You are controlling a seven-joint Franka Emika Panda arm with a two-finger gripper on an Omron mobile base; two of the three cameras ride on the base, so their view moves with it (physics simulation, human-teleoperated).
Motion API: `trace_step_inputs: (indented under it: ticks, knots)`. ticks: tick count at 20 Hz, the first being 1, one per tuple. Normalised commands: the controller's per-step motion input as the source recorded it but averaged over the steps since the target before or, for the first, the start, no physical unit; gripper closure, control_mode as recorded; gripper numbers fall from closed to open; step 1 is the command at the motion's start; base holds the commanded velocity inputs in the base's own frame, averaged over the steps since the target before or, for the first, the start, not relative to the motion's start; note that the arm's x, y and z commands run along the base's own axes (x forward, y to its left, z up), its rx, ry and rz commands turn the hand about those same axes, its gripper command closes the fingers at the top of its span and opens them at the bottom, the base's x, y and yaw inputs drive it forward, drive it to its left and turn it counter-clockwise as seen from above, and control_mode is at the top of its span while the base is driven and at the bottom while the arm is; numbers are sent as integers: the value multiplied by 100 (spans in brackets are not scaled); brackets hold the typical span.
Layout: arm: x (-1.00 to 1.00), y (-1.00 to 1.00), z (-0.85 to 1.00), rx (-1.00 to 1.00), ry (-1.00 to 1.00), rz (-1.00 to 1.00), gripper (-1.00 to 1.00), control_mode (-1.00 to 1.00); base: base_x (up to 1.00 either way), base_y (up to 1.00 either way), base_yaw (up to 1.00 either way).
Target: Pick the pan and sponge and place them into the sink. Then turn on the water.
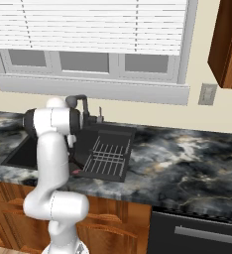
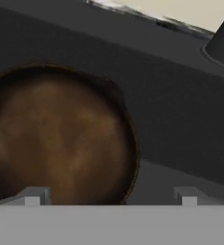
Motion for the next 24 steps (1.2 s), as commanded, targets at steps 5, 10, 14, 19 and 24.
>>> trace_step_inputs:
  ticks: [5,10,14,19,24]
  knots:
    - [-16,82,23,2,-3,-10,-100,-100,0,0,0]
    - [-41,52,55,1,-11,-15,-100,-100,0,0,0]
    - [-64,8,87,2,-14,-18,-100,-100,0,0,0]
    - [-70,0,93,4,-9,-19,-100,-100,0,0,0]
    - [-52,0,100,21,0,-13,-100,-100,0,0,0]
